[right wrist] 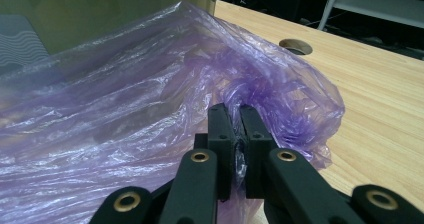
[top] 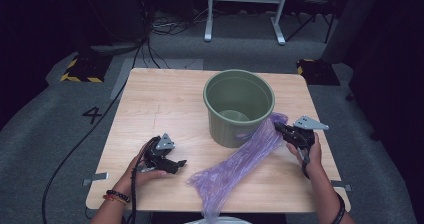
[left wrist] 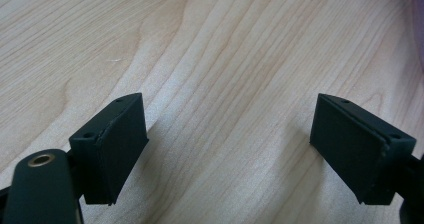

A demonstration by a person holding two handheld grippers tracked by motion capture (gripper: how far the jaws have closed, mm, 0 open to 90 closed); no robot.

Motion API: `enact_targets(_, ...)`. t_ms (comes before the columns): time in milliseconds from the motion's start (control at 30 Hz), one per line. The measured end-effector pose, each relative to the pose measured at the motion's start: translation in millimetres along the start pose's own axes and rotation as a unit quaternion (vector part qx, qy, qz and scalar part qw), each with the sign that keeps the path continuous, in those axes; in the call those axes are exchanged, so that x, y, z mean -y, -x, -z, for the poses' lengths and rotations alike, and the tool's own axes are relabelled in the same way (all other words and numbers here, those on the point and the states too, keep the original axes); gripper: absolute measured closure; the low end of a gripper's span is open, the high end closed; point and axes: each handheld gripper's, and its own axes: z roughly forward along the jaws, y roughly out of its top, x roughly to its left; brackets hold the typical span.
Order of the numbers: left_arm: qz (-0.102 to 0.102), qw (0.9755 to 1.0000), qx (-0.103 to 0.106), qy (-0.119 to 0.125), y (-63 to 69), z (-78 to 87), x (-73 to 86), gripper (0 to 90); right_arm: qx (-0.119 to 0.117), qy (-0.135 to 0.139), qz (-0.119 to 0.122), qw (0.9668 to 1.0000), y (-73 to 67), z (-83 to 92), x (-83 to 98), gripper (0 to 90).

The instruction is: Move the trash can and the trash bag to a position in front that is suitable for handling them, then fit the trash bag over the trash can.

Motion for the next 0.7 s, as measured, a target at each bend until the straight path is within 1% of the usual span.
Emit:
enact_targets(100,0.003,1.0000,-0.002,-0.002,0.7,-0.1,-0.6,14.7,-0.004,0.004,-0.003,1.0000,-0.6,1.0,-1.8,86.7)
enact_targets(133,0.003,1.0000,-0.003,-0.005,1.1,0.0,-1.3,15.7,-0.004,0.005,0.002,1.0000,-1.3,1.0,-2.8,86.7)
enact_targets(167,0.002,1.0000,-0.003,-0.005,2.3,-0.2,-2.5,15.7,-0.004,0.005,0.002,1.0000,-1.3,1.0,-2.8,86.7)
enact_targets(200,0.003,1.0000,0.001,-0.006,4.4,-1.0,-4.0,16.7,-0.004,0.005,0.003,1.0000,-1.5,1.1,-3.0,86.7)
enact_targets(267,-0.002,0.9997,0.020,-0.015,8.6,-3.2,-10.3,17.4,-0.002,0.005,0.003,1.0000,-1.4,1.2,-2.9,86.7)
enact_targets(300,-0.006,0.9996,0.022,-0.017,11.7,-3.1,-14.8,17.5,-0.002,0.004,0.002,1.0000,-1.2,1.1,-2.8,86.6)
enact_targets(367,-0.017,0.9996,0.024,-0.002,18.1,-0.3,-24.0,17.8,0.000,0.004,0.003,1.0000,-1.4,1.0,-3.0,86.6)
enact_targets(467,-0.020,0.9984,0.043,0.031,25.1,5.6,-36.7,18.4,0.001,0.004,0.006,1.0000,-2.4,0.6,-3.4,86.4)
enact_targets(533,-0.023,0.9975,0.052,0.042,30.2,7.3,-45.3,18.1,0.001,0.004,0.007,1.0000,-2.7,0.7,-3.4,86.4)
enact_targets(567,-0.022,0.9967,0.063,0.047,33.3,7.3,-49.6,18.0,0.002,0.003,0.008,1.0000,-3.1,1.0,-3.5,86.4)
enact_targets(633,-0.034,0.9953,0.075,0.051,41.1,6.7,-58.0,17.3,0.004,0.005,0.009,0.9999,-4.1,2.3,-4.4,86.4)
enact_targets(700,-0.043,0.9931,0.093,0.056,49.1,5.6,-64.7,17.3,0.005,0.009,0.013,0.9999,-5.2,4.4,-6.4,86.4)
